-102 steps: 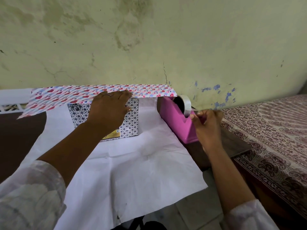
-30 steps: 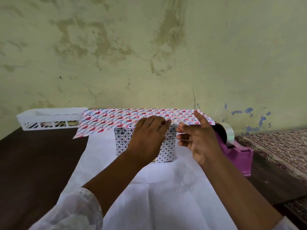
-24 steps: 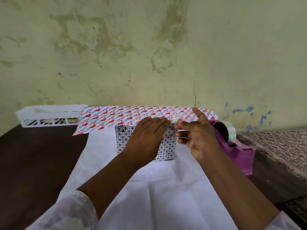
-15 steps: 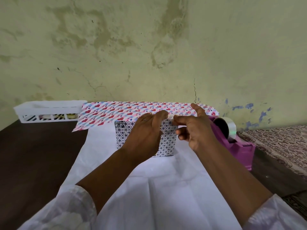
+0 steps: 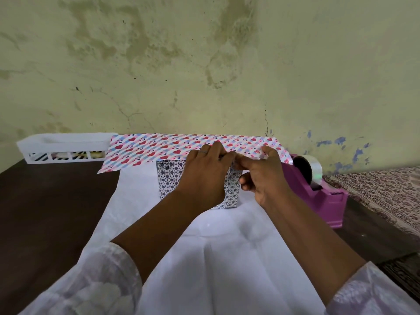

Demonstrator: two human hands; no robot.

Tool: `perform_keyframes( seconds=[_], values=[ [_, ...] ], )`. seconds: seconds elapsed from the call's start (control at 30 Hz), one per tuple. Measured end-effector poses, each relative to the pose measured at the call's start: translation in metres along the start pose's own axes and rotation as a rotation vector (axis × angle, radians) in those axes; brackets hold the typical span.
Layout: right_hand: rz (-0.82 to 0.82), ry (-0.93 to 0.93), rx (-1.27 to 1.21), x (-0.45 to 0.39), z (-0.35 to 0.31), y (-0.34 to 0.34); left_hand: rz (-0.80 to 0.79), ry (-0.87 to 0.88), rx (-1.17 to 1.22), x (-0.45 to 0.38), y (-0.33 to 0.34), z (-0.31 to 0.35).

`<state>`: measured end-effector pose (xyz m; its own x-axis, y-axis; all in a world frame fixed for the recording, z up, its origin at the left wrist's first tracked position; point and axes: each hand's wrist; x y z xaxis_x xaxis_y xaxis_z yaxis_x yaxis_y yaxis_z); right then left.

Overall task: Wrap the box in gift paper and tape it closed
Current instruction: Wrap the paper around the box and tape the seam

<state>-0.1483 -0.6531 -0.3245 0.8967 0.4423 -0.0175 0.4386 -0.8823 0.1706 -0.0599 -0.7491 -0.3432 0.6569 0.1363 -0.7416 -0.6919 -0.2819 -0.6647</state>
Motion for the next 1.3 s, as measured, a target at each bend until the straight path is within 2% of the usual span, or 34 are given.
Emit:
perform_keyframes(
  seconds=[0.1, 0.23, 0.37, 0.47, 0.53, 0.57, 0.67, 0.77, 0.87, 1.03, 1.13, 1.17, 1.23, 1.3],
  values=[
    [-0.018, -0.143, 0.079, 0.001, 0.007, -0.003, -0.050, -0.015, 0.027, -0.005, -0.008, 0.003],
    [0.026, -0.410, 0.412, -0.005, 0.015, -0.007, -0.098, -0.029, 0.080, -0.006, -0.013, 0.003],
    [0.038, -0.357, 0.563, -0.007, 0.029, -0.017, -0.055, -0.002, 0.067, 0.001, -0.010, 0.001],
    [0.124, -0.624, 0.853, -0.001, 0.026, -0.026, -0.017, 0.008, 0.073, 0.003, -0.006, 0.002],
    [0.043, -0.797, 0.957, 0.008, 0.017, -0.025, -0.004, 0.011, 0.072, 0.003, -0.005, 0.003],
    [-0.011, -0.822, 1.026, 0.012, 0.013, -0.024, 0.002, 0.009, 0.069, 0.004, -0.004, 0.004],
    [-0.041, -0.761, 1.165, 0.011, 0.010, -0.023, 0.020, 0.002, 0.047, 0.008, 0.000, 0.004],
    [0.025, -0.725, 1.156, 0.007, 0.013, -0.034, 0.008, -0.012, 0.002, 0.010, 0.001, -0.007],
    [0.089, -0.778, 1.100, 0.012, 0.010, -0.053, -0.004, 0.018, -0.055, 0.017, -0.005, -0.024],
    [0.424, -0.780, 0.858, 0.008, 0.001, -0.122, 0.109, 0.069, -0.080, 0.036, -0.011, -0.037],
    [0.600, -0.746, 0.917, -0.004, 0.010, -0.160, 0.154, 0.090, -0.102, 0.044, 0.001, -0.037],
    [0.608, -0.697, 0.953, -0.006, 0.015, -0.167, 0.158, 0.083, -0.101, 0.047, 0.004, -0.037],
    [0.511, -0.513, 0.946, -0.015, 0.023, -0.176, 0.164, 0.072, -0.091, 0.049, 0.008, -0.036],
    [0.362, -0.277, 0.777, -0.019, 0.021, -0.175, 0.170, 0.063, -0.083, 0.050, 0.009, -0.036]
  ],
)
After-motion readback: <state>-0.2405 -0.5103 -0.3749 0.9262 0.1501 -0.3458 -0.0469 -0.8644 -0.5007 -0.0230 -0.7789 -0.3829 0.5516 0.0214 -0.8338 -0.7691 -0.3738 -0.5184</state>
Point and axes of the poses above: each hand's wrist, its own x-axis away from the middle knuckle, its own y-axis out of the palm, z = x × y, and after that the axes turned 6 degrees about z, right-handed
